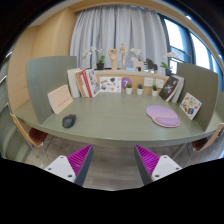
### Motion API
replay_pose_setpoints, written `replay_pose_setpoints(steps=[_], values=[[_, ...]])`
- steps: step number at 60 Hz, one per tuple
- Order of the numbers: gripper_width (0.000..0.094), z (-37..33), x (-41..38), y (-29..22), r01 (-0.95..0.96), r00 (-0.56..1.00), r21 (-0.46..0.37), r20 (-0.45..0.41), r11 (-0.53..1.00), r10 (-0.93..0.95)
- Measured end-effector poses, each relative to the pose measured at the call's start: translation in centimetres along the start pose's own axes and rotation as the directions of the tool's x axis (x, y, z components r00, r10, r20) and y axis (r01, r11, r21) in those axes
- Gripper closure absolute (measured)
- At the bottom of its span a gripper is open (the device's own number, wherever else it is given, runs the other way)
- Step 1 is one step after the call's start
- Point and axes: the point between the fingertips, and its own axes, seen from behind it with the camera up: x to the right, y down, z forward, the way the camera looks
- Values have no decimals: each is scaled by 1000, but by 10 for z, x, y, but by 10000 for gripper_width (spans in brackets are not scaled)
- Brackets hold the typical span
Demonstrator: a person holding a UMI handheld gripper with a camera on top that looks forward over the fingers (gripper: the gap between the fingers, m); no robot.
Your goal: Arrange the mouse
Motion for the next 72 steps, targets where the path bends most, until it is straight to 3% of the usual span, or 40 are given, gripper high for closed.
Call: replay_pose_setpoints(steps=[19, 47, 54, 63, 72], values=[[102, 109, -159, -7, 32, 991, -50, 133, 998, -25], [123, 239, -242, -31, 45, 992, -118, 121, 992, -31], [206, 253, -240, -37, 39, 997, -128, 64, 991, -31], [418, 262, -233, -41, 9, 1000, -144, 18, 989, -7], [514, 263, -231, -40, 3, 1000, -193, 6, 981, -2]])
